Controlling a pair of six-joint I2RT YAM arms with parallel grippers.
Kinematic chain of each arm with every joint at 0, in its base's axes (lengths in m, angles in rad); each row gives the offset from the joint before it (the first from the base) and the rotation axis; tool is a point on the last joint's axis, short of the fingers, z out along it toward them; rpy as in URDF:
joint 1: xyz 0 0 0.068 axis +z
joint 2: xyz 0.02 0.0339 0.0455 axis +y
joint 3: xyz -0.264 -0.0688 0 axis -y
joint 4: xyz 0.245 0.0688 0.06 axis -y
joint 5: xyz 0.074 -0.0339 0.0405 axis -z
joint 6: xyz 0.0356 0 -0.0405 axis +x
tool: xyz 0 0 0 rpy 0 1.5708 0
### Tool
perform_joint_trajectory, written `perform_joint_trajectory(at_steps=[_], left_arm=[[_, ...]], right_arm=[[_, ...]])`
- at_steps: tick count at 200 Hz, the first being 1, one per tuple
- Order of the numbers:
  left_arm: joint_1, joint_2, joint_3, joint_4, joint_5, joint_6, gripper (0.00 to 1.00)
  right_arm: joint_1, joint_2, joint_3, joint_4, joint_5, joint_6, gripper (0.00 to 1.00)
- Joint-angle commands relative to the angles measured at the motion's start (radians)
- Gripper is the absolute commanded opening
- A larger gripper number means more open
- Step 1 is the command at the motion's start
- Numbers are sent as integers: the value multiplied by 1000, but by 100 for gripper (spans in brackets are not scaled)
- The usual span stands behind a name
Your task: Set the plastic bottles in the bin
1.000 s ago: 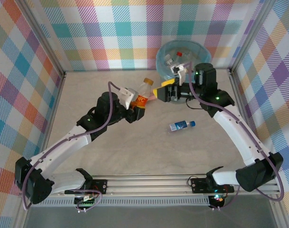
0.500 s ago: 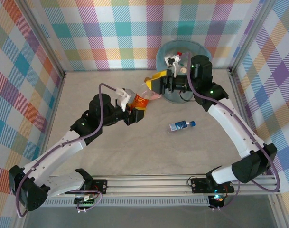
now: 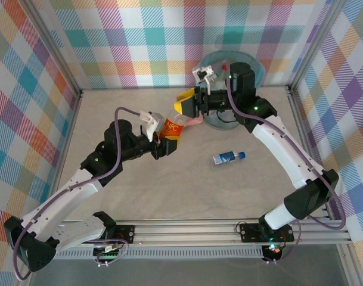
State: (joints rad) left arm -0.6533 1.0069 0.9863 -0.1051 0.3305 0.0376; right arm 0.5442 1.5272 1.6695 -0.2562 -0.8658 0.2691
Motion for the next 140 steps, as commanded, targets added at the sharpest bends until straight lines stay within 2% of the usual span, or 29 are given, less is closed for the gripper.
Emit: perform_joint_trajectory(at_steps=[1,30,55,79,100,114,140], left_arm=[[-8,-31,42,-12,-37,2,52],[-8,-41,69,-53,-48,7,53],[-8,-66,63,-51,-76,-16,58],[-8,-82,69,-59,-99,-22,67],[-8,-96,78,-67,-118,-27,79],[-8,-110,75,-63,-130,-31,89],[-8,-136,68,-50,-140,-30,97]], right_arm=[[7,4,41,-9,-78,-24,57],[7,6,57,-2,-87,-21,43],[7,5,88,-23,-83,-30,32],[7,-5,112,-52,-53,-43,27],[7,-6,158,-108,-10,-73,23],[7,2,217,-186,44,-105,19],[4,10,305,-296,155,-163,14]])
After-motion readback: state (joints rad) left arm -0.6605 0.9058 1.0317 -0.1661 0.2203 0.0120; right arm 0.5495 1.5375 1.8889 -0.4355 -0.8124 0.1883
